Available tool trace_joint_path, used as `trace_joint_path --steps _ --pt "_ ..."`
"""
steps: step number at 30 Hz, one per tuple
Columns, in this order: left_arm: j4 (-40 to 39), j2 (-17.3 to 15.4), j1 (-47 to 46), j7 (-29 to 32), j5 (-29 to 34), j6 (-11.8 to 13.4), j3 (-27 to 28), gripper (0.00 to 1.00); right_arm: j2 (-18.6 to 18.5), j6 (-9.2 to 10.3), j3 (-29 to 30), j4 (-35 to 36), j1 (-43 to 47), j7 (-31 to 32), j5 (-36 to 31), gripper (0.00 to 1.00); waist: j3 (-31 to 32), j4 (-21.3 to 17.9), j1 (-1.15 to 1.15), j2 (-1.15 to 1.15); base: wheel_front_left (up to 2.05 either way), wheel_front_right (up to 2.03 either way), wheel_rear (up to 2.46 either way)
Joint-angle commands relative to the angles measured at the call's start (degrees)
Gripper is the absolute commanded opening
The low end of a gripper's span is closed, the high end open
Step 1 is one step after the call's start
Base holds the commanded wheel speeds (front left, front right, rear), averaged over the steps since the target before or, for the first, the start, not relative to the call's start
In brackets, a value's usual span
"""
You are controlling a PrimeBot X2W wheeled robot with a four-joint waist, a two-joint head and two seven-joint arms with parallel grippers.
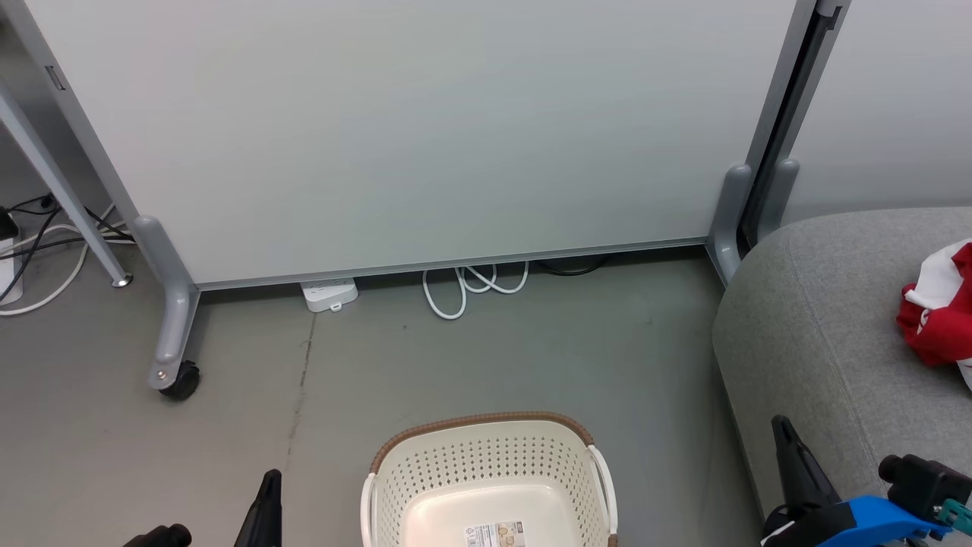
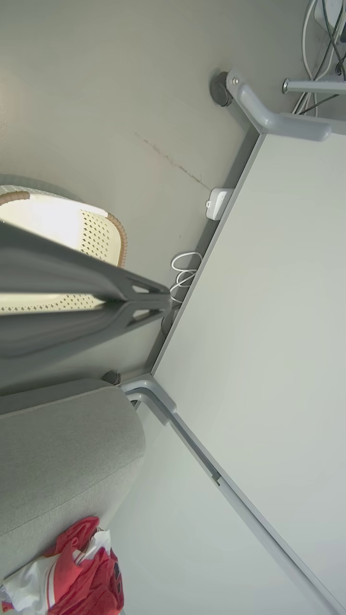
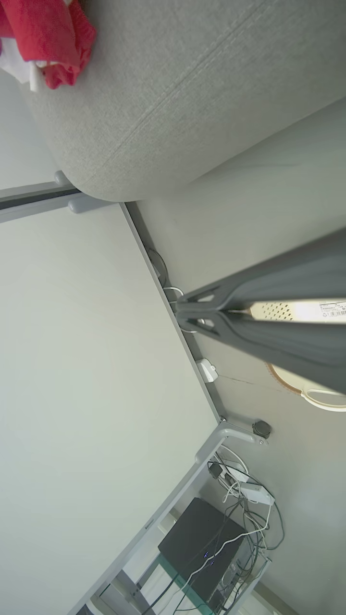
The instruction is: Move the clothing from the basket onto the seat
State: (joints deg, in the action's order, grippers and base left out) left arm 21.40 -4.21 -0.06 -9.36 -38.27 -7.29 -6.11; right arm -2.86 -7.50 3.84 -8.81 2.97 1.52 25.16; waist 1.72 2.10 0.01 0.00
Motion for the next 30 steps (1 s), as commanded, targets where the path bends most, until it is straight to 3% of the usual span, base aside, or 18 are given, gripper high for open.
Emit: trace_joint_path --steps 1,30 --pt "-1.21 -0.07 -1.85 0.47 -1.97 -0.07 0.68 0.0 -0.09 0.0 0.18 0.52 -2.07 0.08 2.52 0.0 -0.02 -0.03 0.0 0.0 0.0 0.0 0.0" --pt "-3.69 0.32 -3.74 6.37 -22.26 -0.15 5.29 0.0 -0.07 0.0 1.2 -1.65 -5.05 2.01 27.54 0.0 -0.56 -0.62 -0.01 0.0 0.0 0.0 0.0"
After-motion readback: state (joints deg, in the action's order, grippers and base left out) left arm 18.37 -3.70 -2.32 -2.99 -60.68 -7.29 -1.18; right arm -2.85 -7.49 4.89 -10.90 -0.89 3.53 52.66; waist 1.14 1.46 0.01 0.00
